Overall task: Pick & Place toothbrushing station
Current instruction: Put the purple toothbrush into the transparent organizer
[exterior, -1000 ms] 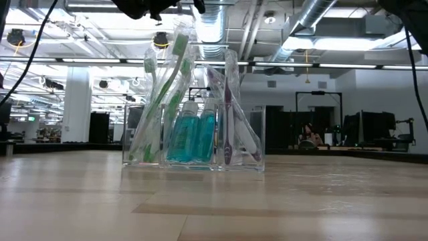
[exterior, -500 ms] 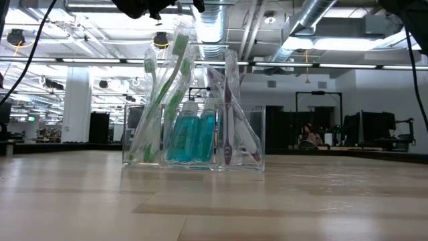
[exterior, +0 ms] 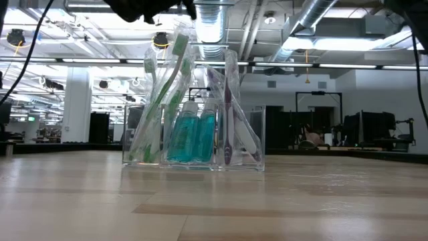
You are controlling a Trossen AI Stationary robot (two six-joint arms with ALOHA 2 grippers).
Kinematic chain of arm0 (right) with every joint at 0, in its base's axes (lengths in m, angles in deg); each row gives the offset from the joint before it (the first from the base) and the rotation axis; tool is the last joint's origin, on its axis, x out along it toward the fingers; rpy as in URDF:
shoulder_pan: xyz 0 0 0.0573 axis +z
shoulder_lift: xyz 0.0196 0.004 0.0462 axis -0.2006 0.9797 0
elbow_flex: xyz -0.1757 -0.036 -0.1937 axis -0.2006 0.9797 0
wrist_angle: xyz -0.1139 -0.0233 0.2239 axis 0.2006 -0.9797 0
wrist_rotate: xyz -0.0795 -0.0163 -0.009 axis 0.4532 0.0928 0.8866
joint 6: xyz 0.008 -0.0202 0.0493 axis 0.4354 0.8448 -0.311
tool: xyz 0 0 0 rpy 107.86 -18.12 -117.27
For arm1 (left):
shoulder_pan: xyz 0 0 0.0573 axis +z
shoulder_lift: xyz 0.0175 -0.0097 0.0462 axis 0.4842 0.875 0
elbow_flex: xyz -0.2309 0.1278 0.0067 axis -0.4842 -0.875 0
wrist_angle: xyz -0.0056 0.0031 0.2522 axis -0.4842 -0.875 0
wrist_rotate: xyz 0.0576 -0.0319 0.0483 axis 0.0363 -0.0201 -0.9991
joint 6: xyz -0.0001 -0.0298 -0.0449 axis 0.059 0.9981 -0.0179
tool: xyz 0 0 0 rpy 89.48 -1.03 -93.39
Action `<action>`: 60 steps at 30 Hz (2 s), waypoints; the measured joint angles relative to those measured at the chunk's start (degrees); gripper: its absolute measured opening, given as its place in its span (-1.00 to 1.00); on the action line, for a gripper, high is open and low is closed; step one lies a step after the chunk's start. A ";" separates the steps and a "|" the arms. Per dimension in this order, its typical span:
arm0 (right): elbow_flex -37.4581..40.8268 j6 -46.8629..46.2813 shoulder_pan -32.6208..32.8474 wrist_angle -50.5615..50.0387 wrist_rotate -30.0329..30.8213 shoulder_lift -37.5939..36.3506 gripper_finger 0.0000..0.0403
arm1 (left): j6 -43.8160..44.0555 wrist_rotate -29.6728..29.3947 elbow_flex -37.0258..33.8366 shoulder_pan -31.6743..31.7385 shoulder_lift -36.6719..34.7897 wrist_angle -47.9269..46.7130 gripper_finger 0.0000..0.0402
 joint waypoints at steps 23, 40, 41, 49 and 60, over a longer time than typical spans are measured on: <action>0.86 6.97 16.89 -68.17 28.98 -24.19 -1.00 | -12.85 4.69 -0.11 16.91 -0.06 -15.53 -0.65; 69.56 -32.94 62.58 1.56 105.87 -39.83 -1.00 | -12.68 7.44 -0.11 11.81 -0.04 -15.61 -0.68; 73.00 -34.59 63.66 4.11 109.93 -39.93 -1.00 | -12.66 7.42 -0.11 11.47 -0.04 -15.63 -0.68; 86.46 -46.15 67.72 7.86 122.03 -39.99 -1.00 | -12.63 7.67 -0.11 9.07 -0.04 -15.61 -0.69; 91.05 -49.31 68.90 8.39 121.74 -39.67 -1.00 | -12.86 5.65 -0.11 6.54 -0.02 -15.59 -0.71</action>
